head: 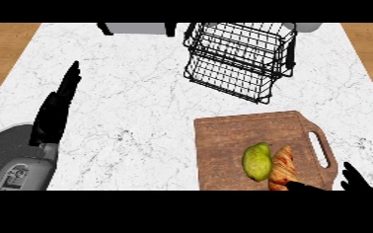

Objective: Pick the pear from the cutting board and place it in the tiered basket

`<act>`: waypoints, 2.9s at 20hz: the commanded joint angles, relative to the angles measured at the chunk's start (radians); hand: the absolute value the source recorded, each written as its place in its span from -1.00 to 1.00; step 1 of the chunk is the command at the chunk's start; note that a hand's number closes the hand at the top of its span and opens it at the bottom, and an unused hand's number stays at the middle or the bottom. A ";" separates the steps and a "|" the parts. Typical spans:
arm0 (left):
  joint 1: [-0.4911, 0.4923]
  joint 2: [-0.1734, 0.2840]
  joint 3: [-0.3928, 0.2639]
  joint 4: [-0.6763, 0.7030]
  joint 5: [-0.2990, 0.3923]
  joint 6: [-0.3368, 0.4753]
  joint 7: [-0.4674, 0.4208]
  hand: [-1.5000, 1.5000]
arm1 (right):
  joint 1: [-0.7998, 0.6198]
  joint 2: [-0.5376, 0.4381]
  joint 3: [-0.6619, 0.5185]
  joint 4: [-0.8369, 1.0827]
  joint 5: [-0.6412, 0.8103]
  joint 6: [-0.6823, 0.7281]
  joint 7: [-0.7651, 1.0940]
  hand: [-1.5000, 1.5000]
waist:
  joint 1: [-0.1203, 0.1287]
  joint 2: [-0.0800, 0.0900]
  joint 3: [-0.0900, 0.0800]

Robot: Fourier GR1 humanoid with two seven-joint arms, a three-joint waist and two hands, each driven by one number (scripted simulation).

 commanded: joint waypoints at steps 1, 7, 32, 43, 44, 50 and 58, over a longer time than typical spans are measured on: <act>-0.027 0.012 0.018 -0.004 -0.007 -0.004 0.033 0.00 | -0.058 0.003 0.047 -0.010 0.053 -0.069 0.273 -1.00 | -0.012 -0.003 0.001; -0.010 0.032 0.062 0.030 0.022 -0.044 -0.022 0.00 | -0.100 -0.017 0.094 0.030 0.086 -0.067 0.282 -1.00 | -0.011 -0.001 -0.001; -0.011 -0.019 0.051 0.004 -0.033 -0.030 0.018 0.00 | -0.356 0.079 0.278 0.344 0.028 -0.125 0.285 -1.00 | -0.011 -0.005 0.001; 0.007 -0.055 0.063 0.037 -0.041 -0.036 -0.028 0.00 | -0.451 0.204 0.334 0.490 0.028 -0.168 0.251 -1.00 | -0.021 -0.005 0.004; -0.006 0.000 0.097 0.034 -0.026 -0.073 -0.020 0.00 | -0.471 0.159 0.325 0.434 -0.001 -0.160 0.285 -1.00 | -0.022 -0.007 0.002; 0.043 -0.035 0.081 0.000 -0.041 -0.055 -0.022 0.00 | -0.486 0.243 0.338 0.487 -0.026 -0.147 0.263 1.00 | -0.016 -0.007 0.004; 0.035 -0.060 0.076 -0.003 -0.050 -0.057 -0.007 0.00 | -0.611 0.180 0.390 0.494 -0.038 -0.036 0.269 1.00 | -0.019 -0.008 0.004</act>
